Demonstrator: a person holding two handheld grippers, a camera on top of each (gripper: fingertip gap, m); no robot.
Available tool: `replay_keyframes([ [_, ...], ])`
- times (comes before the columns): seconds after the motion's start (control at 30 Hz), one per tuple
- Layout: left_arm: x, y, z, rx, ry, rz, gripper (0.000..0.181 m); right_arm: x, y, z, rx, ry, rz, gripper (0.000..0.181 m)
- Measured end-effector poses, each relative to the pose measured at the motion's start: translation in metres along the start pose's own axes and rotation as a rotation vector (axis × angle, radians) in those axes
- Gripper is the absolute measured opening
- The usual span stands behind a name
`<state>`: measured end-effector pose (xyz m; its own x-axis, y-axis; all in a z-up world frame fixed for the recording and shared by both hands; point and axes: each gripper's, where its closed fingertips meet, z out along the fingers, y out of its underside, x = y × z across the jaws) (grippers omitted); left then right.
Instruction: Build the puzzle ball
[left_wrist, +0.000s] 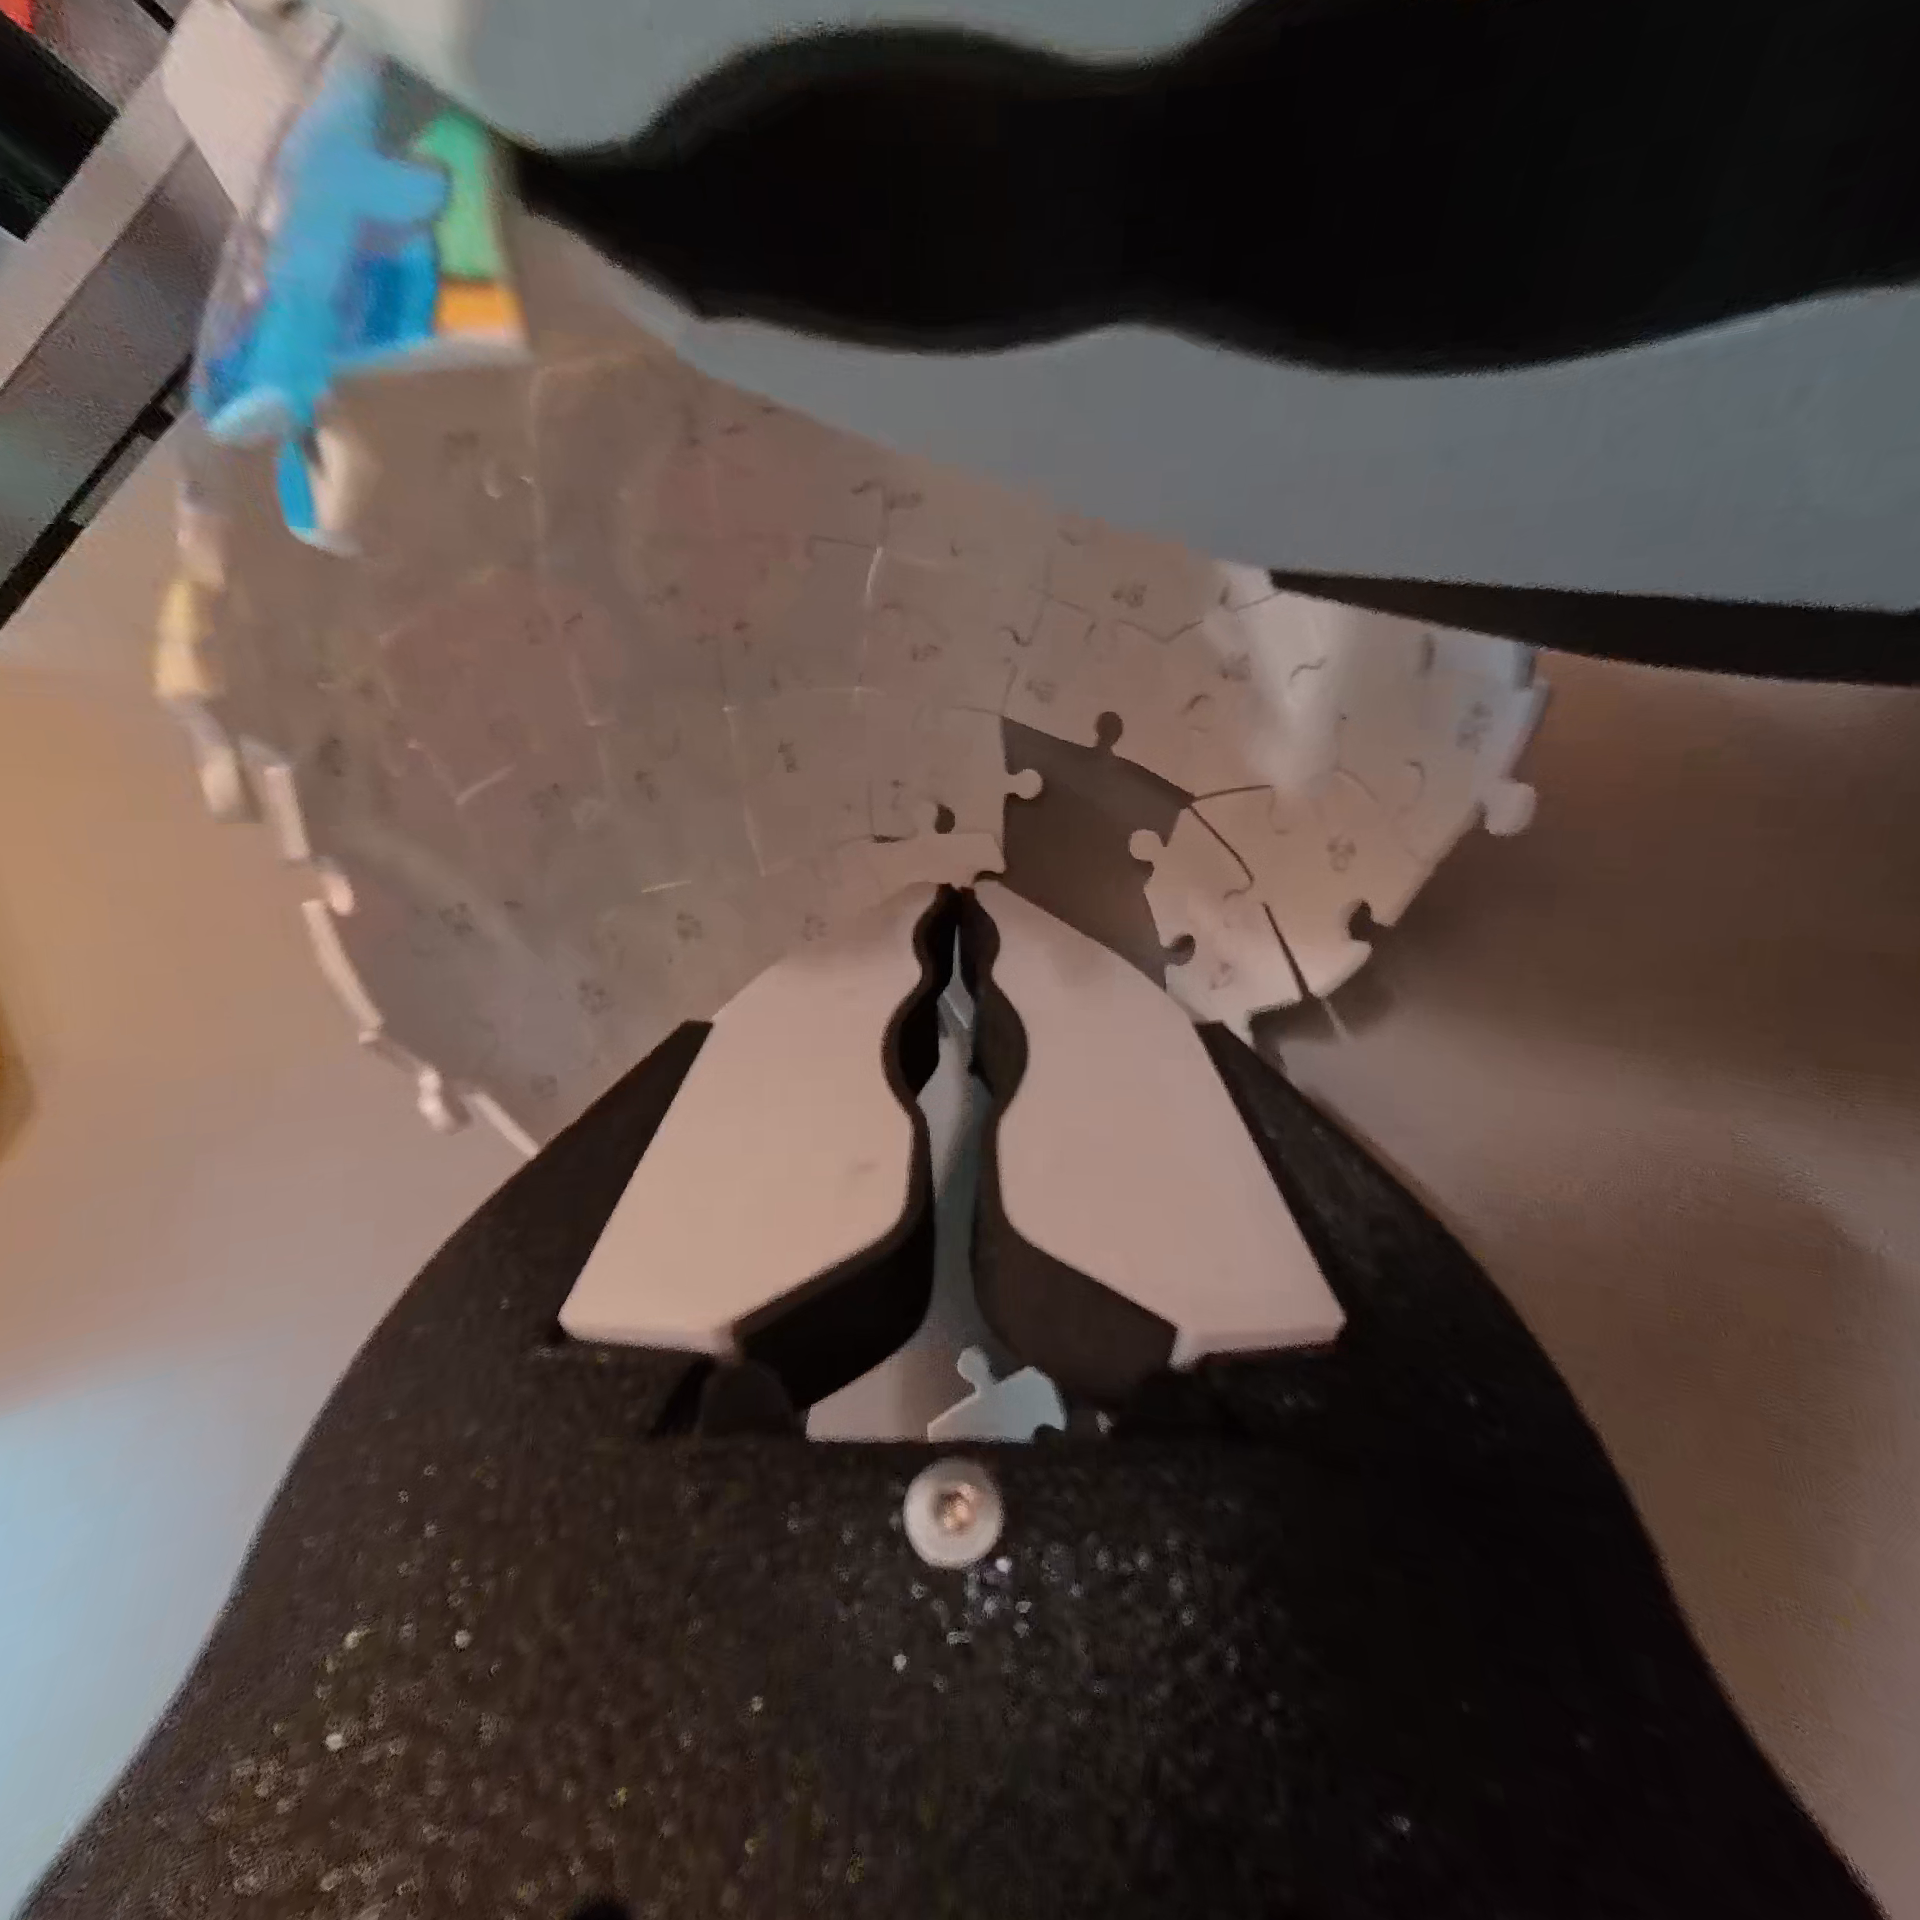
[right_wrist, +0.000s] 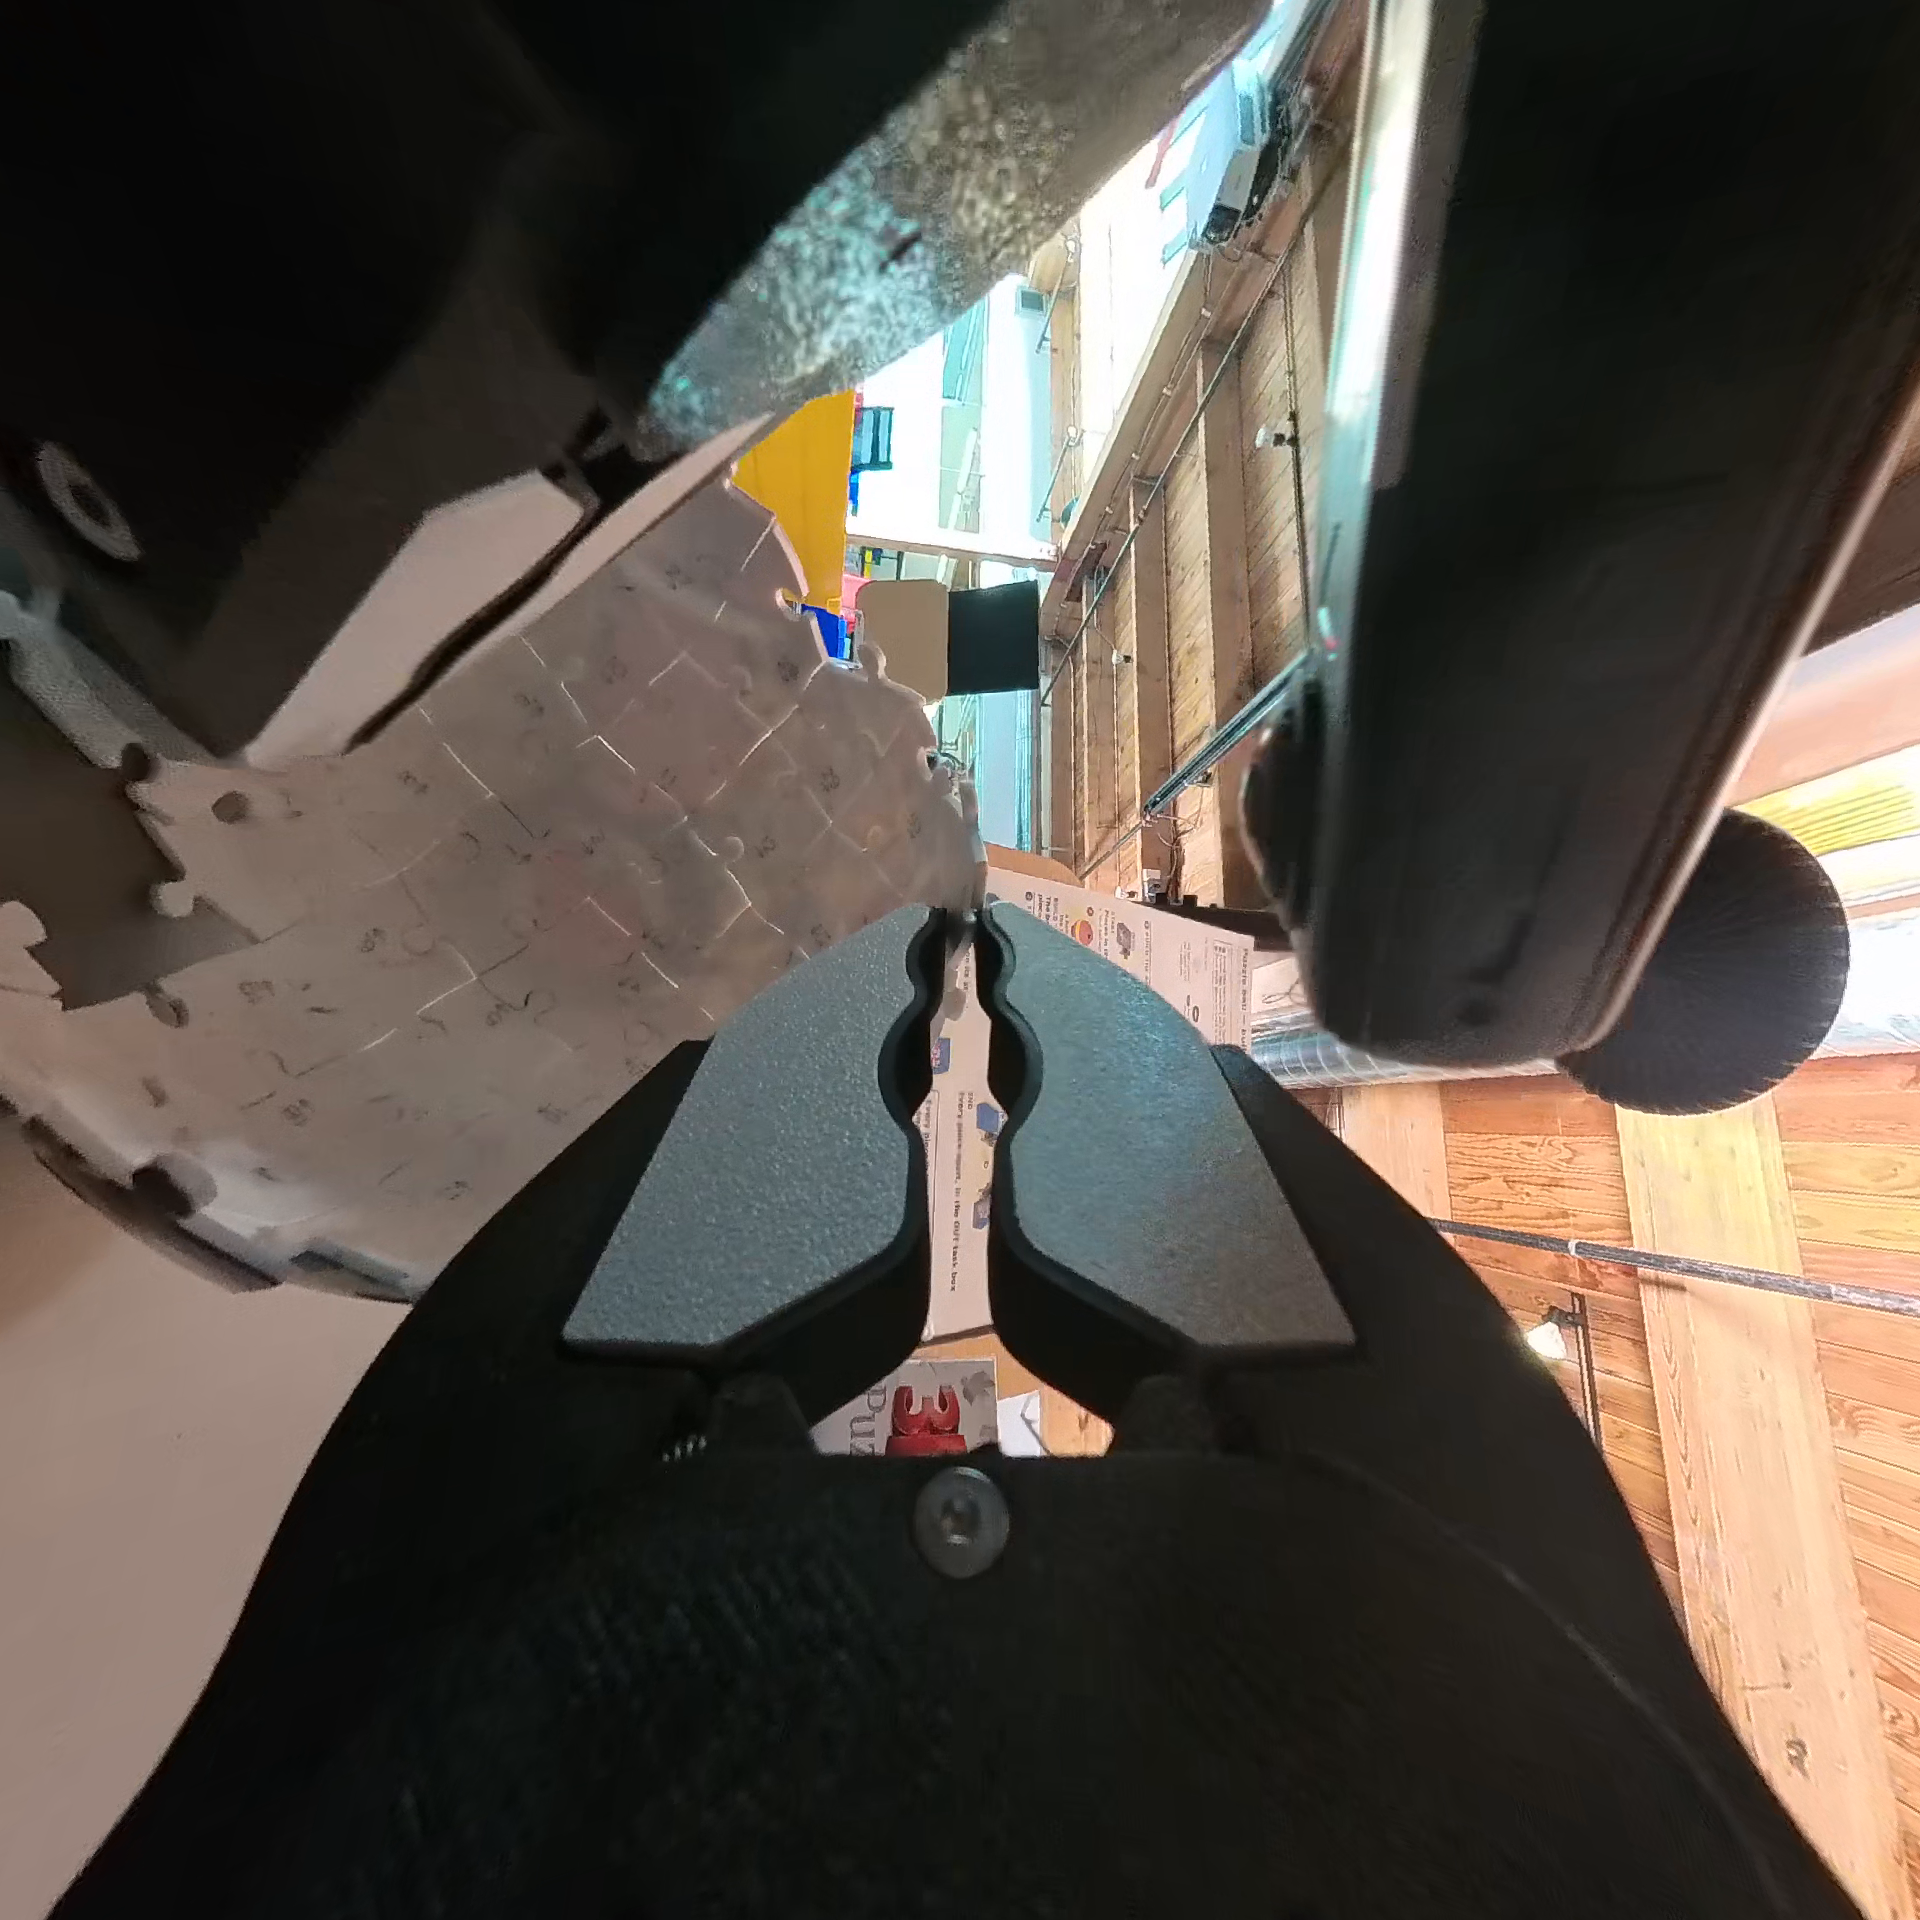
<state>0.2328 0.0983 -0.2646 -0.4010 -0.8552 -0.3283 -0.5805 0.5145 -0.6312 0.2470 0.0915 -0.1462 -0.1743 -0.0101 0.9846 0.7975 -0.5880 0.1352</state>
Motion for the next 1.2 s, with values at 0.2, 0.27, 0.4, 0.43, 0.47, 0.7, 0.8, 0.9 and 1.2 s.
replay_keyframes([
  [0.2,-0.003,0.006,0.007,-0.033,-0.048,0.060,0.000,0.000,0.000,0.000,0.004,0.006,0.001,0.005],
  [0.27,-0.001,0.006,0.007,-0.027,-0.043,0.072,0.000,0.000,0.001,0.000,0.003,0.006,0.003,0.005],
  [0.4,-0.003,0.006,0.007,-0.036,-0.055,0.105,0.001,-0.001,0.003,0.001,0.001,0.006,0.010,0.005],
  [0.43,-0.004,0.007,0.007,-0.042,-0.058,0.112,0.001,-0.001,0.003,0.001,0.001,0.006,0.011,0.005],
  [0.47,-0.005,0.007,0.007,-0.048,-0.062,0.116,0.001,-0.001,0.003,0.001,0.001,0.006,0.011,0.005],
  [0.7,-0.003,0.002,-0.012,0.035,-0.022,-0.007,0.025,-0.001,0.004,0.001,-0.001,0.006,0.011,0.005],
  [0.8,0.004,0.007,-0.015,0.048,-0.001,-0.052,0.017,-0.001,0.003,0.001,-0.001,0.006,0.010,0.005],
  [0.9,0.006,0.015,-0.009,0.011,-0.006,-0.056,0.016,-0.001,0.002,0.001,0.002,0.007,0.009,0.005],
  [1.2,-0.003,0.017,-0.006,-0.023,-0.055,-0.025,0.018,-0.001,0.001,0.001,0.002,0.007,0.008,0.005],
])
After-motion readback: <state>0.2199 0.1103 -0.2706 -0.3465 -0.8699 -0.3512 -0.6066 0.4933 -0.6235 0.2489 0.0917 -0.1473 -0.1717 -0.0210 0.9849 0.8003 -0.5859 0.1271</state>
